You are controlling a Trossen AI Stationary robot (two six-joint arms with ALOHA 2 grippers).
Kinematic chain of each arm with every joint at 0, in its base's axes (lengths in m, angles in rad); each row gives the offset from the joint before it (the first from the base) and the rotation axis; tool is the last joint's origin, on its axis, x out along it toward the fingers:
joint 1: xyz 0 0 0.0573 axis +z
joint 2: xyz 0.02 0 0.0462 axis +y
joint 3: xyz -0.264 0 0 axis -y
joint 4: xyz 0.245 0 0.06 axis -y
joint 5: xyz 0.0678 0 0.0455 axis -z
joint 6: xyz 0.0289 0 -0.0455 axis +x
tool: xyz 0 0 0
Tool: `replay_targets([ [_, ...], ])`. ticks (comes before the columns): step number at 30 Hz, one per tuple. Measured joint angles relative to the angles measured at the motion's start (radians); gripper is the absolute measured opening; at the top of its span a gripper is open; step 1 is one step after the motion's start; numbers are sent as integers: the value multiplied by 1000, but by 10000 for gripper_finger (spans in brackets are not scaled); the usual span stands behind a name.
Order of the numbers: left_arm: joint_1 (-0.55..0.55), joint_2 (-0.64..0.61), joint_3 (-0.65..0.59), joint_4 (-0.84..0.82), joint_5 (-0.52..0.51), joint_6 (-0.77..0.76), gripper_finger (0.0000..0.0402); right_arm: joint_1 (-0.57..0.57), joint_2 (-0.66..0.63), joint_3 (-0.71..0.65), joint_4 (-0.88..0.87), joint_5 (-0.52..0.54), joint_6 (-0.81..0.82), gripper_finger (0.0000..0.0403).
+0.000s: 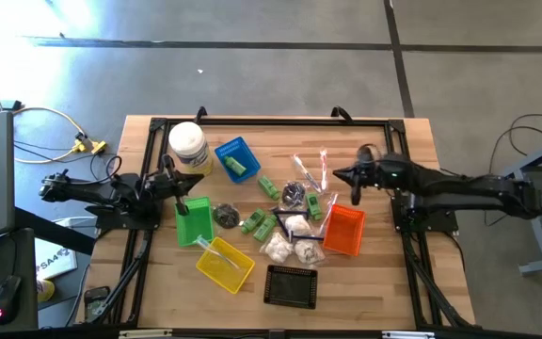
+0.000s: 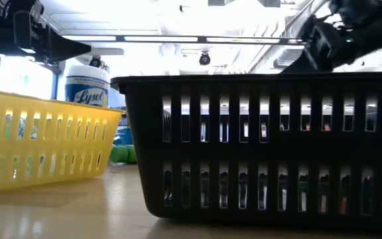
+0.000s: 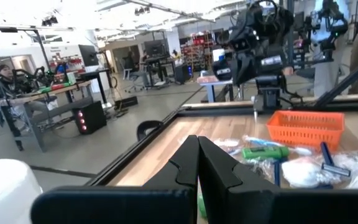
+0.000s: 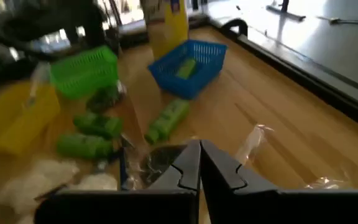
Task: Pick & Place Travel size toiletries
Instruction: Put the black hairbrush into the black bin
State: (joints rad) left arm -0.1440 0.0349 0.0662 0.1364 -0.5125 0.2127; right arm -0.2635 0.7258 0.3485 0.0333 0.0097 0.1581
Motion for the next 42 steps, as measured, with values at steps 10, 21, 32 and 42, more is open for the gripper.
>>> replay_targets([
  [10,0,0,0,-4,-5,19,0,46,427,356,-170,54,-99,35],
  [21,0,0,0,-49,-5,18,0,46,819,671,-398,-70,-266,224],
  [32,0,0,0,-87,-2,-8,0,-31,1100,892,-525,-265,-352,259],
  [42,0,0,0,-151,-2,-34,0,6,1097,898,-710,-301,-390,259],
])
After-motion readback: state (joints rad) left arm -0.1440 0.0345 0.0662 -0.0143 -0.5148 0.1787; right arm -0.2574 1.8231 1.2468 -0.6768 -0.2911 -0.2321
